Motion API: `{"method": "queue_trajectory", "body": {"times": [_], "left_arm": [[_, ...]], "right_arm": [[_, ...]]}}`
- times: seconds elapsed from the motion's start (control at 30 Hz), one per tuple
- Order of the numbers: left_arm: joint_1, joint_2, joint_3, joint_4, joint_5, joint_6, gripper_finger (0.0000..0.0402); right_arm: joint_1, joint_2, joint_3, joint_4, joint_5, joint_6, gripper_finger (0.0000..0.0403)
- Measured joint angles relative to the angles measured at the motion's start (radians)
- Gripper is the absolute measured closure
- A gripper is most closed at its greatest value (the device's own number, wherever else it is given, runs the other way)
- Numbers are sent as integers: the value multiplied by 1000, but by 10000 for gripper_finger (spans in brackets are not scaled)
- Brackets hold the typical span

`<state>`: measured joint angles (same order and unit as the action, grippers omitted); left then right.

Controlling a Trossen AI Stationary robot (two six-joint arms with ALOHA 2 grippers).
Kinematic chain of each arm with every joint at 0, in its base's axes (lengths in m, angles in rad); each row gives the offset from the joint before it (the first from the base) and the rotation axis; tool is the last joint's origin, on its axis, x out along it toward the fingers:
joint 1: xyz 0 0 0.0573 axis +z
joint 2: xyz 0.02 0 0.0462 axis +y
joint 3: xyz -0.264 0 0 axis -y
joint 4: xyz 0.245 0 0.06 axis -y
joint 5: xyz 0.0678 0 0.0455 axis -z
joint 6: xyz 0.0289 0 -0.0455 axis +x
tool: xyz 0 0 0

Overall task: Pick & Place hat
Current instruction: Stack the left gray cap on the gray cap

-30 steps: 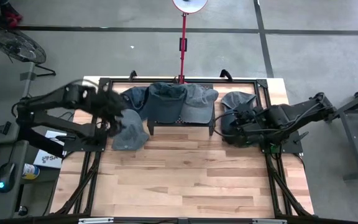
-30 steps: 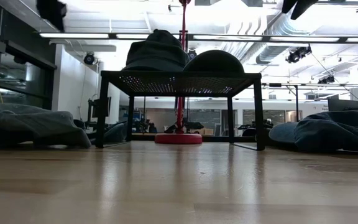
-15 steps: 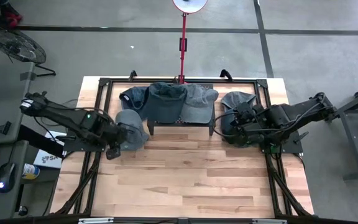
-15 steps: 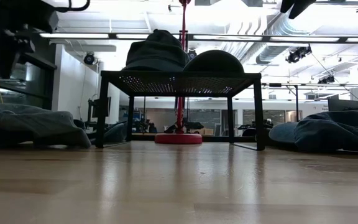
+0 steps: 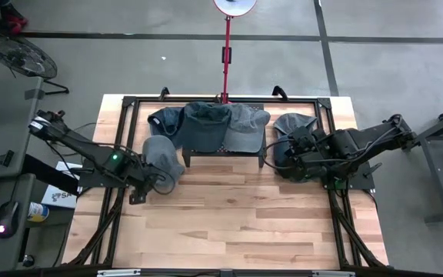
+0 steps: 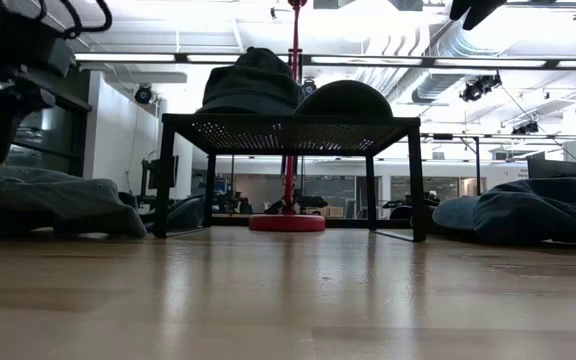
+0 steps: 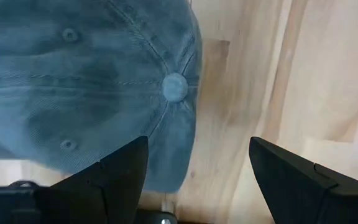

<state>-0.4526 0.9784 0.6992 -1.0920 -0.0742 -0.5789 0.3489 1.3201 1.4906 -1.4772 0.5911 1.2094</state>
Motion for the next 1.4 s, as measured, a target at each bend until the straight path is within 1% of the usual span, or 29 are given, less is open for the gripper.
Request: {"method": "queue_trajectory", "body": {"times": [0.27,0.47,0.6,0.67,0.77,0.83,0.93,1.03,1.07,1.23,1.4], "left_arm": [[0,73,-56,21,-72,9,126],[0,143,-62,30,-77,-3,126],[0,187,-62,33,-139,-36,128],[0,205,-62,33,-162,-70,138],[0,226,-62,31,-169,-122,174],[0,232,-62,26,-159,-151,212],[0,231,-62,24,-134,-191,283],[1,222,-61,24,-83,-212,369],[1,219,-56,20,-56,-217,384],[0,194,26,22,37,-241,393],[0,164,198,19,66,-270,396]], "right_arm": [[0,0,0,5,0,-22,261],[0,0,0,6,3,-32,261],[0,0,0,6,3,-32,261],[0,0,0,6,2,-32,261],[0,0,0,6,2,-32,261],[0,0,0,6,2,-32,261],[0,0,0,6,2,-32,261],[0,0,0,6,2,-32,261],[0,0,0,6,1,-32,261],[0,0,0,8,0,-32,261],[0,0,0,9,-1,-32,261]]}}
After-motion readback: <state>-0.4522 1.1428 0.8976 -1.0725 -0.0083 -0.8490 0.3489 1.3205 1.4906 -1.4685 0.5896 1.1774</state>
